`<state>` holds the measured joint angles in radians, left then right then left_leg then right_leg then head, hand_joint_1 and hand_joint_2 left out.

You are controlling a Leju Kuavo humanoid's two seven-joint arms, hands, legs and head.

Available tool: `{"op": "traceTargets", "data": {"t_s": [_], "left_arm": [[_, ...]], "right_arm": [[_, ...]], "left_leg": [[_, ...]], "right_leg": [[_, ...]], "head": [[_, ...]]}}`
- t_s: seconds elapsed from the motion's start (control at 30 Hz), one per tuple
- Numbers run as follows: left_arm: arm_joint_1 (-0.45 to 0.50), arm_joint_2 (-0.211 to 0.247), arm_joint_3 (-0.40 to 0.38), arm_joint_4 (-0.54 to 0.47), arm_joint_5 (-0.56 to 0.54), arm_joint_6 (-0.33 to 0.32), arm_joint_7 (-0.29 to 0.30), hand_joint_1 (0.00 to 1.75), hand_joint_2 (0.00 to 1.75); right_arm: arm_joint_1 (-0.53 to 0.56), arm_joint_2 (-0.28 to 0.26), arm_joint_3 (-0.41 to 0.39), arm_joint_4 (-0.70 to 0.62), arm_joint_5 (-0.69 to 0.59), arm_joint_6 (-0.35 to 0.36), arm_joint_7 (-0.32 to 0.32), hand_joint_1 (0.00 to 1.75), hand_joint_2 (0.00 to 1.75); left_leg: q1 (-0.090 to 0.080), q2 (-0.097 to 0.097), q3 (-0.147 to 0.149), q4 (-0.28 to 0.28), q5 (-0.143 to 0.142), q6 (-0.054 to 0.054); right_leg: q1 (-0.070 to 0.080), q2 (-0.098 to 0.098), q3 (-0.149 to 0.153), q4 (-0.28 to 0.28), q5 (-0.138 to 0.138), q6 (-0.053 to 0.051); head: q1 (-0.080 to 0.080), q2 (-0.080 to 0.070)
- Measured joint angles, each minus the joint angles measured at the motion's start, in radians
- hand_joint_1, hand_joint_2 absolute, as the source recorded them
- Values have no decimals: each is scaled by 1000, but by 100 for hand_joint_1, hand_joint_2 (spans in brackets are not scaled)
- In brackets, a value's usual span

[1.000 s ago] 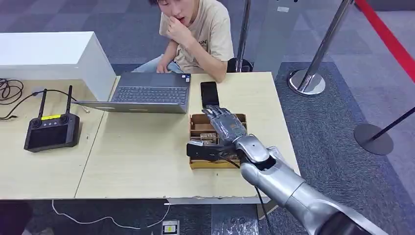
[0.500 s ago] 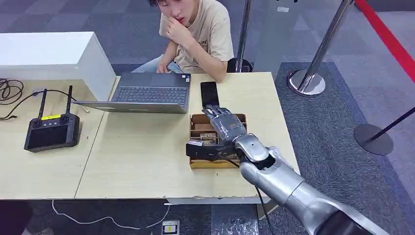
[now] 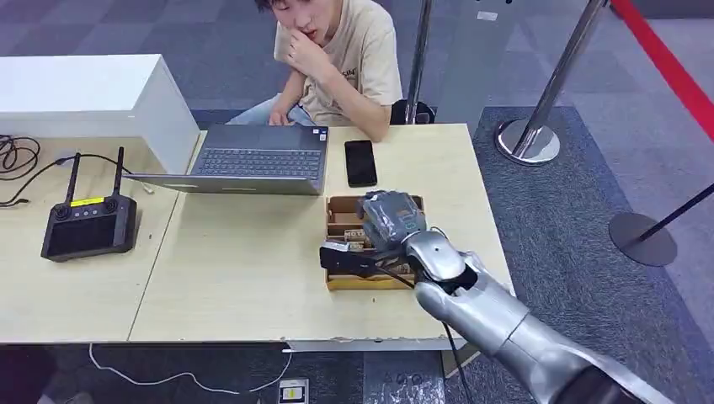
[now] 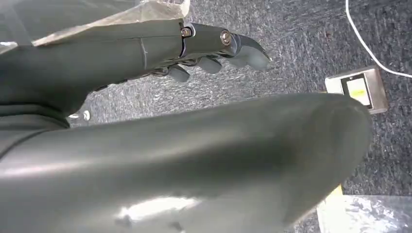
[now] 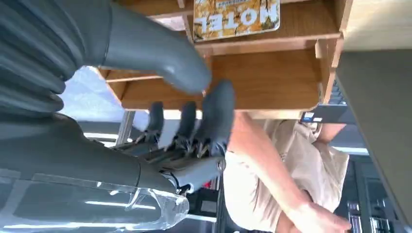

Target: Pass the card to the sensor for recognition and then transmit it.

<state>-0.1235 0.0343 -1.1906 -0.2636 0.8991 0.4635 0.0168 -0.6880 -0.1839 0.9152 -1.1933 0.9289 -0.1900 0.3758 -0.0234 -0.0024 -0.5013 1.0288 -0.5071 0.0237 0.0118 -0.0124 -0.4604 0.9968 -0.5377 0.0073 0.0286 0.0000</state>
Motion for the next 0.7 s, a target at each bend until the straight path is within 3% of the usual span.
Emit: {"op": "traceTargets", "data": {"t_s": [0.13,0.2,0.27,0.3,0.33,0.37,0.43,0.53,0.57,0.6,0.67,0.7], "left_arm": [[0,0,0,0,1,4,0,0,0],[0,0,0,0,1,8,0,0,0],[0,0,0,1,1,10,0,0,0],[0,0,0,1,1,10,0,0,0],[0,0,0,1,1,10,0,0,0],[0,0,0,1,1,11,0,0,0],[0,0,1,1,1,11,0,0,0],[0,0,1,1,2,12,0,0,0],[0,0,1,1,2,12,0,0,0],[0,0,1,1,2,12,0,0,0],[0,0,1,2,2,13,0,0,0],[0,0,1,2,2,13,0,0,0]], "right_arm": [[3,-9,-1,-26,4,4,8,154,175],[3,-12,-1,-33,4,5,8,171,175],[3,-14,-1,-35,4,5,8,168,175],[4,-16,-1,-38,4,5,8,150,175],[4,-17,-1,-41,4,4,8,150,175],[4,-18,-1,-43,4,4,8,140,175],[4,-19,-1,-43,4,5,8,42,175],[4,-22,-1,-43,4,5,8,35,175],[4,-23,-1,-43,4,5,8,26,175],[4,-23,-1,-43,3,5,6,3,175],[5,-23,-1,-43,-1,4,1,7,175],[5,-23,-1,-43,-5,4,-2,23,175]], "left_leg": [[0,0,0,0,0,0],[0,0,0,0,0,0],[0,0,0,0,0,0],[0,0,0,0,0,0],[0,0,0,0,0,0],[0,0,0,0,0,0],[0,0,0,0,0,0],[0,0,0,0,0,0],[0,0,0,0,0,0],[0,0,0,0,0,0],[0,0,0,0,0,0],[0,0,0,0,0,0]], "right_leg": [[0,0,0,0,0,0],[0,0,0,0,0,0],[0,0,0,0,0,0],[0,0,0,0,0,0],[0,0,0,0,0,0],[0,0,0,0,0,0],[0,0,0,0,0,0],[0,0,0,0,0,0],[0,0,0,0,0,0],[0,0,0,0,0,0],[0,0,0,0,0,0],[0,0,0,0,0,0]], "head": [[0,0],[0,0],[0,0],[0,0],[0,0],[0,0],[0,0],[0,0],[0,0],[0,0],[0,0],[0,0]]}}
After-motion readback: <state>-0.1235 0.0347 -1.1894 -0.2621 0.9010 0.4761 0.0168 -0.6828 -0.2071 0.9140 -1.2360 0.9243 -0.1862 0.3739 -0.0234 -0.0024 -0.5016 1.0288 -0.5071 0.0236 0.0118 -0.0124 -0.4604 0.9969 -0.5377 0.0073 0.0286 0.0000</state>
